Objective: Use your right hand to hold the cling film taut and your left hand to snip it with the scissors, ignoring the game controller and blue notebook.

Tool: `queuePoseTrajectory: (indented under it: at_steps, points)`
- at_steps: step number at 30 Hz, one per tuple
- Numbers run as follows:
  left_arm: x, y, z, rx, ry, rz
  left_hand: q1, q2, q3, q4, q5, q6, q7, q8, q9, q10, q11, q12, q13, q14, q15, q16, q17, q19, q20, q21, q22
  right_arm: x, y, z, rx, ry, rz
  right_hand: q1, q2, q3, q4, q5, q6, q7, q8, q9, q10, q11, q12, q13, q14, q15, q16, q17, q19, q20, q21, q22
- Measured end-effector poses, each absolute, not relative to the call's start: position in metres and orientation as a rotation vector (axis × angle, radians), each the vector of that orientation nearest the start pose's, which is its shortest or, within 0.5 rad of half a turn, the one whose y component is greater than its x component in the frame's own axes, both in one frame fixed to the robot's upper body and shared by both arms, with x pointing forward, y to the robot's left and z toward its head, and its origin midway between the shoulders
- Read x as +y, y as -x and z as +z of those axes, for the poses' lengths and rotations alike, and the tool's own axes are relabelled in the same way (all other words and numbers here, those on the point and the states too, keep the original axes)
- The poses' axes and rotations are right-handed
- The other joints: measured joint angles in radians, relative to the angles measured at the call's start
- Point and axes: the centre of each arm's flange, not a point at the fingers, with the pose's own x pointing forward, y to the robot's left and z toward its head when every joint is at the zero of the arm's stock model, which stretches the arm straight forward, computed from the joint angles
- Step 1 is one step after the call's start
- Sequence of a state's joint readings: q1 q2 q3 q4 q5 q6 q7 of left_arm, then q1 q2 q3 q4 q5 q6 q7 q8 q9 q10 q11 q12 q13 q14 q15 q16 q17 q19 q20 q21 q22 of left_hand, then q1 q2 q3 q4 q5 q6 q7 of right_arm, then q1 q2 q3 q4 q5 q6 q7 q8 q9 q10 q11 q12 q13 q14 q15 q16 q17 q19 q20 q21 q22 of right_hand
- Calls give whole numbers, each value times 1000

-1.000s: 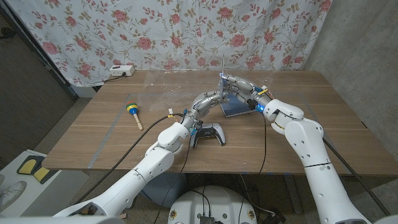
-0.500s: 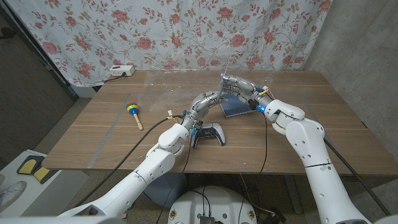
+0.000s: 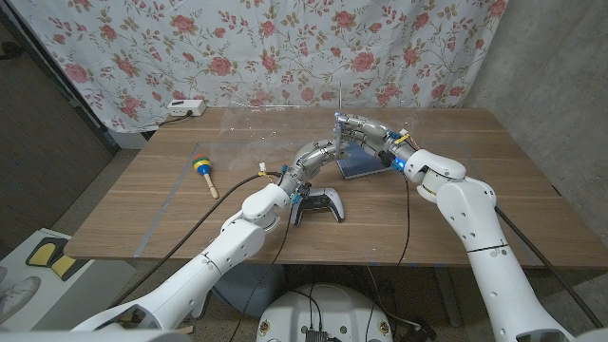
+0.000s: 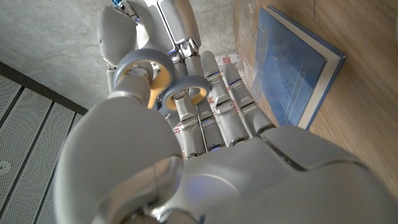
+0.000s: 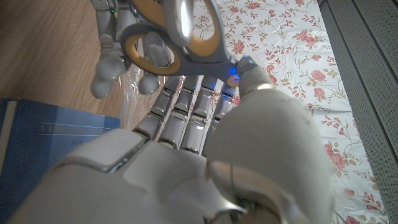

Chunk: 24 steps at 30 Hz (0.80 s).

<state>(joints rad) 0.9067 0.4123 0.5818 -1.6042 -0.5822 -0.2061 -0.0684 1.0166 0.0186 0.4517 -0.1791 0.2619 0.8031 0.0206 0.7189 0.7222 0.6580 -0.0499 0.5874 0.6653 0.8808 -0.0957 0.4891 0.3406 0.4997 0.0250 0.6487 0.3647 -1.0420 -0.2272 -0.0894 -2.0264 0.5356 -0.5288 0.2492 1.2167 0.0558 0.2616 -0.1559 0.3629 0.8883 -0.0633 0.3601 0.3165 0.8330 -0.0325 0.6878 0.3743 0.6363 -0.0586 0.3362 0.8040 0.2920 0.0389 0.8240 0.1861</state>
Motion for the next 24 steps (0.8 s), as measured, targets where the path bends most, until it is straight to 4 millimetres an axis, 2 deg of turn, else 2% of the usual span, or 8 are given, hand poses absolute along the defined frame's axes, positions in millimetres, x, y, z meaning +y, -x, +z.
queuePoseTrajectory:
  at_steps: [6, 7, 10, 24]
  points:
    - [91, -585, -42, -598, 32, -629, 24, -2, -10, -2, -8, 2, -9, 12, -14, 0, 0, -1, 8, -2, -2, 3, 15, -3, -4, 14, 5, -158, -538, 32, -410, -89, 636, 0, 0, 0, 0, 4, 1, -1, 0, 1, -2, -2, -1, 1, -1, -1, -4, 0, 0, 0, 0, 0]
    - [91, -585, -42, -597, 32, -629, 25, -1, -12, 0, -8, -10, -21, 14, -17, 0, 0, -3, 9, 0, -2, 11, 19, -3, -4, 17, 6, -158, -538, 32, -410, -87, 637, 0, 0, 0, 0, 4, 2, -2, 0, 1, -2, -2, -1, 3, -2, -2, -4, 0, 0, 0, 0, 0]
    - [91, -585, -42, -596, 34, -624, 37, 5, -25, 5, -15, -18, -29, 15, -18, 0, 0, -2, 18, 38, -15, 18, 34, -14, 0, 25, 9, -156, -538, 33, -411, -83, 642, -1, 1, -5, -3, 4, 12, -12, -1, 1, -4, -4, -3, 10, -2, -2, -4, 0, 0, 0, 0, 0]
    - [91, -586, -42, -599, 60, -625, 59, 7, -36, 14, -23, -19, -30, 20, -42, 0, 0, 0, 54, 42, -21, 6, 52, -29, 4, 55, 18, -152, -539, 33, -400, -75, 650, -4, 4, -6, -3, 3, 21, -21, -6, 2, -3, -3, -7, 10, -2, -2, -4, 0, 0, 0, 0, 0]
